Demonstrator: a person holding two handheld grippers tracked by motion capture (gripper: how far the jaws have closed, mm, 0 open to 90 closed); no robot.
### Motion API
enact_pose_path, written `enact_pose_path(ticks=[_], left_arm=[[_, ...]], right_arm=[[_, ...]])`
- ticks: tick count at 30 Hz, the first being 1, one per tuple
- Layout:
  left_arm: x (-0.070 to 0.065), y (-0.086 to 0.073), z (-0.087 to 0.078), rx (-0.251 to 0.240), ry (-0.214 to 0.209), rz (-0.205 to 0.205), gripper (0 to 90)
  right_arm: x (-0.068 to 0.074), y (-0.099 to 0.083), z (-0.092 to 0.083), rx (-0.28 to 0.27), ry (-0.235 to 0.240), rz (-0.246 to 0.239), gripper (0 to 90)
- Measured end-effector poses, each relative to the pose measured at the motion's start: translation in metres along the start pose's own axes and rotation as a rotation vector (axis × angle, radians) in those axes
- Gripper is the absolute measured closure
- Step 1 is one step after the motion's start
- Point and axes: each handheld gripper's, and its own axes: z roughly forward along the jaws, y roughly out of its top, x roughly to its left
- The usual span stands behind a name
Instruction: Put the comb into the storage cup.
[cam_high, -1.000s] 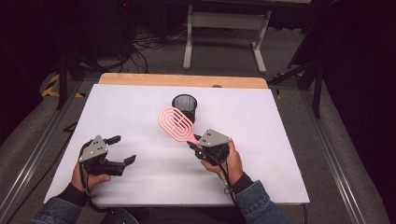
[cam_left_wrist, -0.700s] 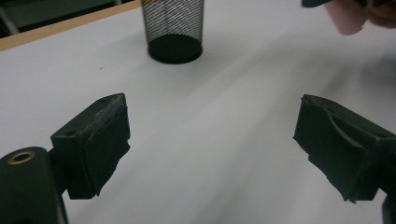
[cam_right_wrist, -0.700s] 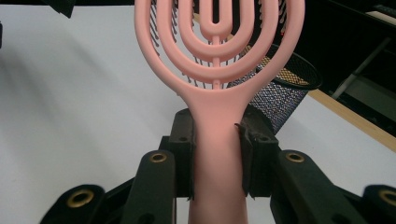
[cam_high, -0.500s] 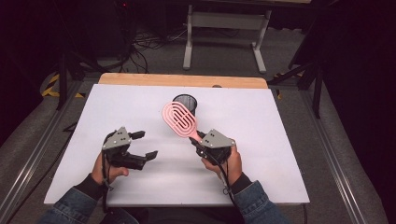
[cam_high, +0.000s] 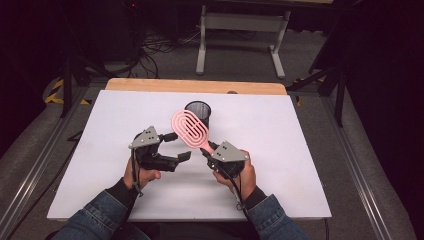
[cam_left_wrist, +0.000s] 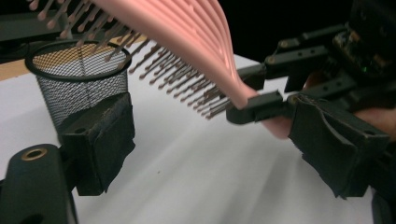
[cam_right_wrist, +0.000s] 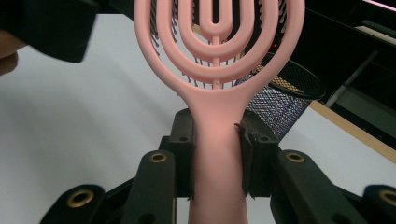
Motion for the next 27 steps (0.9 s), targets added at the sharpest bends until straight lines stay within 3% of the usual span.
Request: enact_pose_path(ticks=[1,9,15,19,27], left_arm=[[0.001,0.001,0.003,-0.01,-0.011,-0.02,16.3],[-0.001,0.003,0.01,-0.054,-0.024,-0.063,22.4],[0.006,0.001,0.01,-0.114,-0.07,-0.156,30.5],[0.007,0.001,0.009,-0.14,-0.085,-0.17,36.2],[0.008,0.0,0.005,-0.189,-0.144,-0.185,56.9]], right_arm=[[0.001,0.0,0.0,0.0,-0.002,-0.002,70.0],[0.007,0.0,0.003,-0.003,-0.011,-0.031,70.0],[0.012,-0.001,0.004,-0.003,-0.039,-0.061,70.0],[0.015,-0.001,0.004,-0.007,-0.058,-0.08,70.0],[0.018,-0.002,0.006,-0.009,-0.07,-0.098,70.1]])
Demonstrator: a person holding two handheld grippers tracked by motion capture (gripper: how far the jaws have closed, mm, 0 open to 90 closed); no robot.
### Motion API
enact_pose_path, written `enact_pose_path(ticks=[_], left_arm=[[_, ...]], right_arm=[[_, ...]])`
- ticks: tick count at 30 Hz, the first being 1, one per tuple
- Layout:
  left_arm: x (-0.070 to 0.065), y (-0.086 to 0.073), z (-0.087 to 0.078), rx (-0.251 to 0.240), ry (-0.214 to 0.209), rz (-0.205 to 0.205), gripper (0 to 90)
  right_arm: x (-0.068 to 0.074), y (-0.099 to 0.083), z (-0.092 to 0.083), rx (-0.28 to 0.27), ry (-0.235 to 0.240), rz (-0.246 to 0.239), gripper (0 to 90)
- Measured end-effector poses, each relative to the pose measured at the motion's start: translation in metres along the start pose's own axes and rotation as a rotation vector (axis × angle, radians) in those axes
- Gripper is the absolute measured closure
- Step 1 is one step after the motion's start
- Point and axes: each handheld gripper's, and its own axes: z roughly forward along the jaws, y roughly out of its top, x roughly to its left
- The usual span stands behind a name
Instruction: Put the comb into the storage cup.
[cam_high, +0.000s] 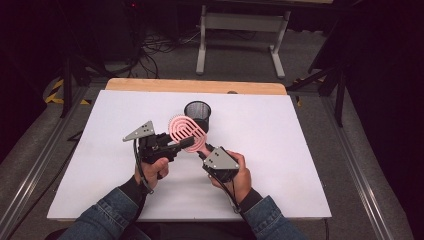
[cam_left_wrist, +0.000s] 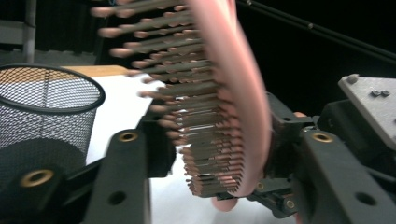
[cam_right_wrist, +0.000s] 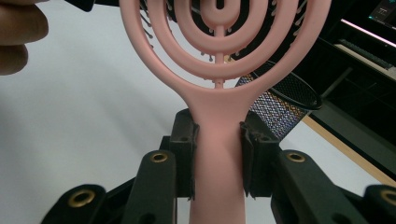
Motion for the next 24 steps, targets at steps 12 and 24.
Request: enact_pose_path(ticks=[12,24], left_arm=[[-0.0062,0.0005,-0.0033,0.003,-0.022,0.087,62.3],[-0.0076,0.0045,-0.0098,-0.02,-0.022,0.104,62.9]], right_arm=[[0.0018,-0.0003,0.0009,-0.009,0.005,-0.004,69.9],[0.0064,-0.0007,0.0033,-0.006,0.036,0.01,62.2]])
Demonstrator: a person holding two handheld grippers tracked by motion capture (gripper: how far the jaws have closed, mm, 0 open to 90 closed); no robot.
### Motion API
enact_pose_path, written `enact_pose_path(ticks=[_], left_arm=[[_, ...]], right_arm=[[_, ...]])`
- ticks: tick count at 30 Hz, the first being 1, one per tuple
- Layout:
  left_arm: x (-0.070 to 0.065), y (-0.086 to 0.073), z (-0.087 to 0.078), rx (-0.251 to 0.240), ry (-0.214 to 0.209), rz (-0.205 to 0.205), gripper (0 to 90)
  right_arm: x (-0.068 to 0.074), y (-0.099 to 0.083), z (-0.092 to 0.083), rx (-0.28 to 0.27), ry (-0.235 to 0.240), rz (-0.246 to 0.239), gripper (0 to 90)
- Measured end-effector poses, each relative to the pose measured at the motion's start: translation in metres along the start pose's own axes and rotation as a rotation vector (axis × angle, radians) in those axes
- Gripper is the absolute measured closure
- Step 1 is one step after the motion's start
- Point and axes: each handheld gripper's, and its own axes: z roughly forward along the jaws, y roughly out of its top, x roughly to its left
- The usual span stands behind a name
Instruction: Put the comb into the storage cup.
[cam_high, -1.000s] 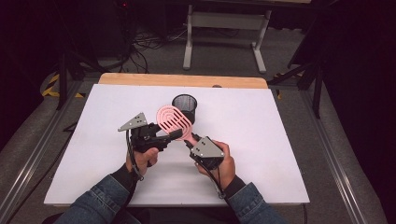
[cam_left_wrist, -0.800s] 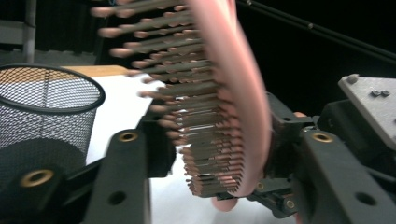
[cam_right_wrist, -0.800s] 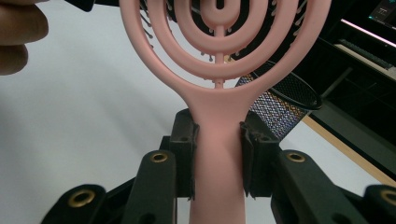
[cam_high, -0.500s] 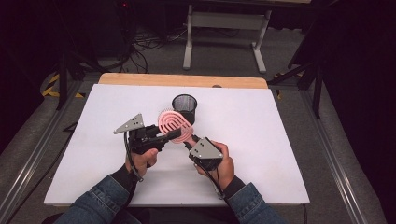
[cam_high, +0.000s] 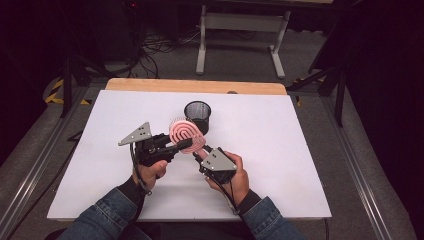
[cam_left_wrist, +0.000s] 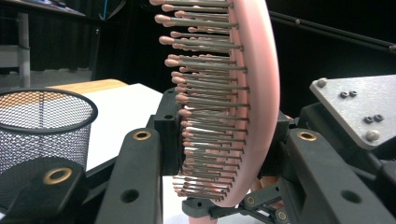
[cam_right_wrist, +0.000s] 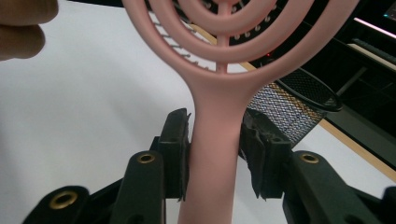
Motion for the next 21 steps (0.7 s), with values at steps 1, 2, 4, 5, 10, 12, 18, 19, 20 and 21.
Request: enact_pose_path(ticks=[1,2,4,5,10,12,18,19,20,21], left_arm=[[0.0,0.0,0.0,0.0,0.0,0.0,63.0],[0.0,0.002,-0.002,-0.004,0.01,0.004,63.0],[0.0,0.003,-0.003,-0.005,0.015,0.01,63.1],[0.0,0.004,-0.004,-0.004,0.022,0.013,63.1],[0.001,0.006,-0.007,0.002,0.042,0.025,63.2],[0.002,0.007,-0.01,0.001,0.05,0.032,63.2],[0.005,0.01,-0.015,0.002,0.068,0.04,63.2],[0.005,0.01,-0.016,0.001,0.072,0.038,63.2],[0.006,0.011,-0.017,0.004,0.077,0.043,63.2],[0.006,0.011,-0.018,0.003,0.081,0.043,63.2]], right_arm=[[0.001,0.0,0.0,-0.001,0.004,0.001,60.8],[0.001,0.0,0.0,-0.001,0.007,0.0,58.9],[0.002,0.0,0.0,-0.005,0.018,0.002,54.4],[0.002,0.0,0.0,-0.005,0.02,0.0,52.7],[0.003,0.001,-0.001,-0.012,0.048,0.003,45.3],[0.002,0.001,-0.003,-0.028,0.085,0.012,36.2],[0.001,0.002,-0.006,-0.061,0.125,0.031,25.8],[0.001,0.002,-0.007,-0.071,0.127,0.032,24.3],[0.001,0.002,-0.008,-0.084,0.136,0.045,22.7],[0.0,0.003,-0.009,-0.094,0.137,0.049,21.2]])
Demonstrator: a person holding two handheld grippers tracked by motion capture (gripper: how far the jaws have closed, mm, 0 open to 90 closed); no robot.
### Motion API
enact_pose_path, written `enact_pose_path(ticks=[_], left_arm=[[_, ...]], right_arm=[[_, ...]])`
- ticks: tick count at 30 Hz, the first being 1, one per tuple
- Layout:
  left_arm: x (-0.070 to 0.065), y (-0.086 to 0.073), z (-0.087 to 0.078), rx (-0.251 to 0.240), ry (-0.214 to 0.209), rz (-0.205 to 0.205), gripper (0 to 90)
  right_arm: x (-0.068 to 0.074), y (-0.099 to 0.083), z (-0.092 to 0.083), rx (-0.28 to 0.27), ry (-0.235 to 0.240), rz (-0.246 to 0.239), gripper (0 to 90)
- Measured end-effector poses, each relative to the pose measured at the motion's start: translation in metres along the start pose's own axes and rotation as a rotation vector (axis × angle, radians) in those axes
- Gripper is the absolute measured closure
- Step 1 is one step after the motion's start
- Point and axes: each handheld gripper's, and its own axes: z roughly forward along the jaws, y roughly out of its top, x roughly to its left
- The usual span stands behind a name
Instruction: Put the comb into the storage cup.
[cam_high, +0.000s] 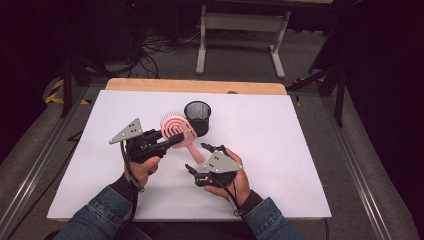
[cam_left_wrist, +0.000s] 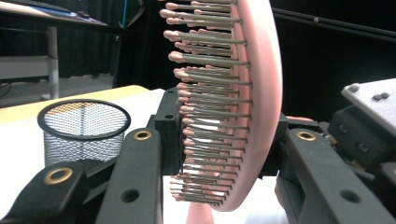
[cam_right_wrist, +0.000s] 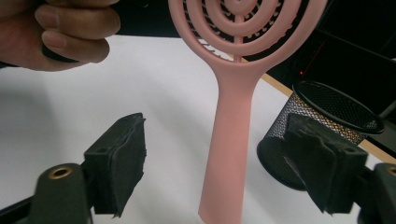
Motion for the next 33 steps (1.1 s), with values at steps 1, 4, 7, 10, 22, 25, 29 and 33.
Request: enact_pose_path(ticks=[1,4,7,10,22,25,29,33], left_arm=[[0.0,0.0,0.0,-0.003,0.002,0.001,63.2],[0.002,0.001,-0.002,-0.001,0.013,0.007,63.2],[0.004,0.003,-0.005,0.0,0.028,0.02,63.2],[0.006,0.003,-0.007,-0.001,0.041,0.019,63.3],[0.018,0.006,-0.019,-0.027,0.096,0.015,63.2],[0.019,0.007,-0.022,-0.035,0.11,0.025,63.2],[0.021,0.009,-0.025,-0.04,0.125,0.03,63.2],[0.023,0.012,-0.028,-0.043,0.147,0.042,63.2]], right_arm=[[-0.001,0.0,-0.001,-0.007,0.005,0.0,19.6],[-0.003,0.0,-0.005,-0.026,0.006,0.024,16.8],[-0.006,-0.001,-0.008,-0.024,-0.009,0.034,13.9],[-0.009,-0.001,-0.01,-0.031,-0.012,0.045,13.2],[-0.023,-0.011,-0.021,-0.011,-0.068,0.058,5.7],[-0.025,-0.014,-0.024,-0.003,-0.078,0.052,5.7],[-0.03,-0.018,-0.03,0.003,-0.099,0.047,5.9],[-0.036,-0.024,-0.038,0.014,-0.126,0.046,6.5]])
